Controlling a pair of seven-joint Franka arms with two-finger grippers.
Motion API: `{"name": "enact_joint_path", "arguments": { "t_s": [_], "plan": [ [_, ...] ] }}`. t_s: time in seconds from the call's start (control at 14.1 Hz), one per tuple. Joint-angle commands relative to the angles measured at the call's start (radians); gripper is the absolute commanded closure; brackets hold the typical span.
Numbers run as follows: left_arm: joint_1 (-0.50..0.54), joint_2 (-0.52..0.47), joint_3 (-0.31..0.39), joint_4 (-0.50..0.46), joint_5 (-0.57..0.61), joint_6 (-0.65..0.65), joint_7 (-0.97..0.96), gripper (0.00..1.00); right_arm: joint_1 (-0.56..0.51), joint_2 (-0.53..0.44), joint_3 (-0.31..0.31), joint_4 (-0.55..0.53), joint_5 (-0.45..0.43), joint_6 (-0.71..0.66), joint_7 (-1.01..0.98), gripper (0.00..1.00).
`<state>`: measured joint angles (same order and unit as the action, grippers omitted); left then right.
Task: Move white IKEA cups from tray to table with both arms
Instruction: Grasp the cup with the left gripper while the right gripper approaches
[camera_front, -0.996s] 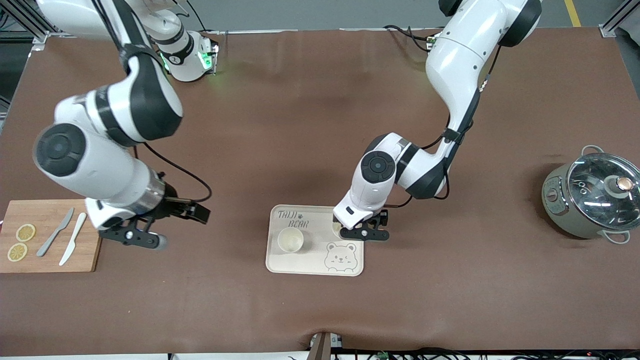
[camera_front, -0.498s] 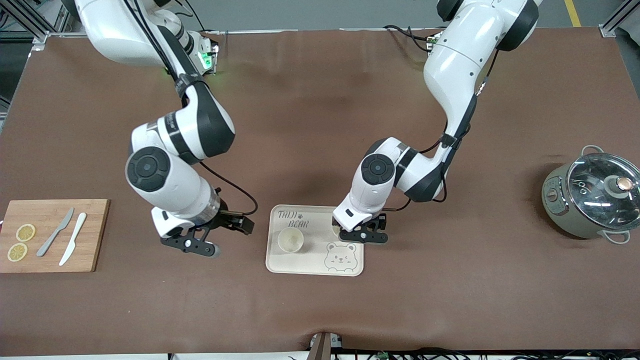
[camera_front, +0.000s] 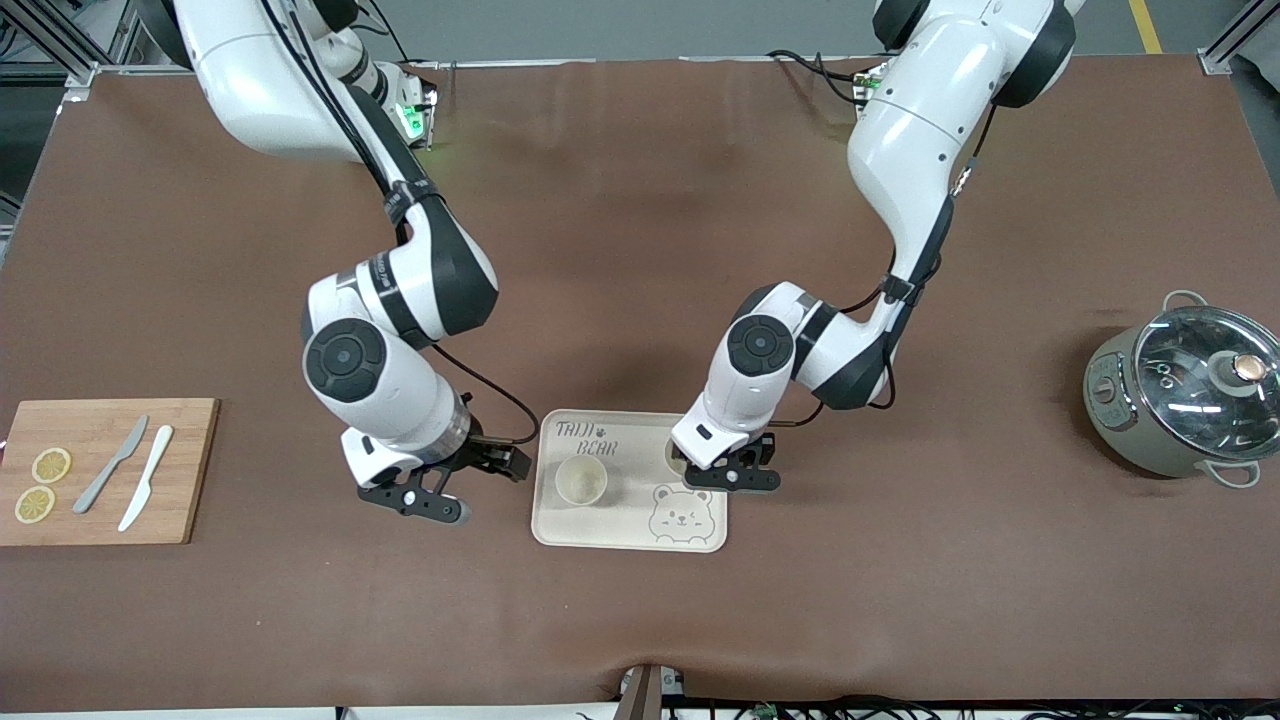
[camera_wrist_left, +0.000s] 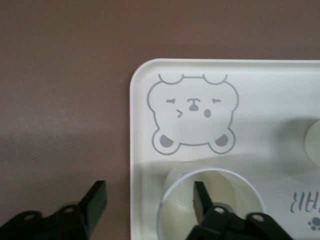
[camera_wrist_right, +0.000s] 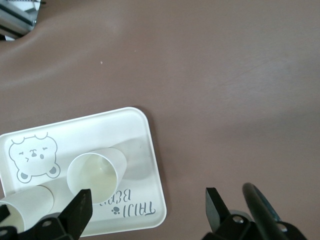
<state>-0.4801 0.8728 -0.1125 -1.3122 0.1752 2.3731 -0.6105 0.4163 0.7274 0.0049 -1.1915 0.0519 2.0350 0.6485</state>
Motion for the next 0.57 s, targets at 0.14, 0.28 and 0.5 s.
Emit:
{"name": "enact_joint_path", "arguments": {
  "t_s": [0.14,0.28,0.5],
  "plan": [
    [0.009,0.006,0.001,0.014,0.020,0.009,-0.003,1.00,0.033,0.040,-0.006,0.009,-0.020,0.059,0.053,0.00],
    [0.006,0.005,0.001,0.014,0.018,0.009,-0.006,1.00,0.033,0.041,-0.006,0.009,-0.020,0.059,0.053,0.00],
    [-0.006,0.000,0.001,0.014,0.015,0.005,-0.015,1.00,0.035,0.056,-0.006,0.007,-0.020,0.080,0.054,0.00]
  ]
}}
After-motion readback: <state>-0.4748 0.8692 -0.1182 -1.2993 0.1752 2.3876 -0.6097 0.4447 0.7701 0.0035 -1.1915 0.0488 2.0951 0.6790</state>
